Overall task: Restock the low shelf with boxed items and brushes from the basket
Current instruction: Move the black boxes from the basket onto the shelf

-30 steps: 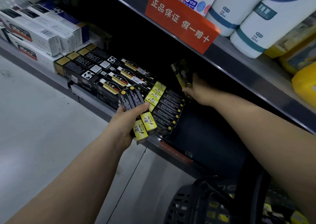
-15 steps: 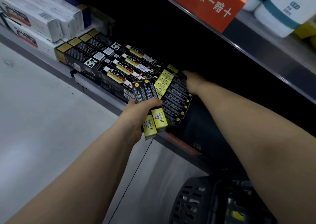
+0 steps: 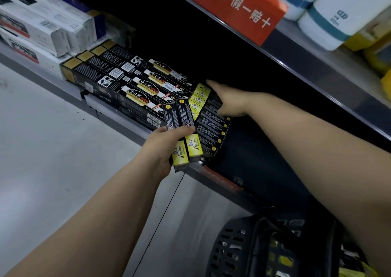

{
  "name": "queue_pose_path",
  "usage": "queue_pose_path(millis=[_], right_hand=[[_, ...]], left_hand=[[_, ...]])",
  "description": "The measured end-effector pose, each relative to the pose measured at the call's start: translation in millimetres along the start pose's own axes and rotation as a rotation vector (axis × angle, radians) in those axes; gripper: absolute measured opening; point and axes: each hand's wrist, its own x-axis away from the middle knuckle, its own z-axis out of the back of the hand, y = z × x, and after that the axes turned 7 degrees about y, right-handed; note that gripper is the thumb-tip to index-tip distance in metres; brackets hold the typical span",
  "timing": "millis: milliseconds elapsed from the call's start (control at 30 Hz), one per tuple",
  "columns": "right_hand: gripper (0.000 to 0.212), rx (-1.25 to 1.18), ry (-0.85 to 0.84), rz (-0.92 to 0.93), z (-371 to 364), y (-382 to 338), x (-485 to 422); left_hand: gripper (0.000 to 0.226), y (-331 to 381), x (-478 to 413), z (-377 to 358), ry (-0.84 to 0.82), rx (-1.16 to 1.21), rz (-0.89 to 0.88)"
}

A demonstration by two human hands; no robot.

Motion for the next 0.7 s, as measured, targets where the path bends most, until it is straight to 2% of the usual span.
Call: queue_pose_path(millis=[100,200,267,333,433,467,533,700], right_hand=[[0.1,0.018,0.026,0.297,11.2,-26.9,39.9],[0.071,0.08,0.166,0.484,14.2,-37.2,72.2],[0.053,0.113,0.244,0.515,17.9,-34.7,83.5],[0.041,0.158,0.31,0.423,19.3,-28.4,88.5],[0.046,0.246,0.286,0.11,8.9,-20.0,89.6],[0.047,0.278,0.254,0.058,2.0,-19.6,88.2],[0.05,0.31,0.201,0.033,-12.6,-23.4,81.5],[0.053,0.447,0.158,0.037,-39.0,-43.2,58.6]], left_hand=[[0.042,6.4,5.6,2.5,-0.036,0.014,0.007],[0.023,12.9,13.4,4.5,-0.163,-0.007,0.024],[0.031,15.4,18.0,5.8,-0.218,0.009,0.037],[0.034,17.7,18.9,8.9,-0.176,0.067,0.037],[0.029,22.1,14.4,19.2,0.077,0.164,-0.024],[0.029,23.0,13.3,23.1,0.163,0.157,-0.053],[0.028,22.9,11.9,28.0,0.26,0.142,-0.089],[0.017,20.2,15.4,23.8,0.258,0.126,-0.081]])
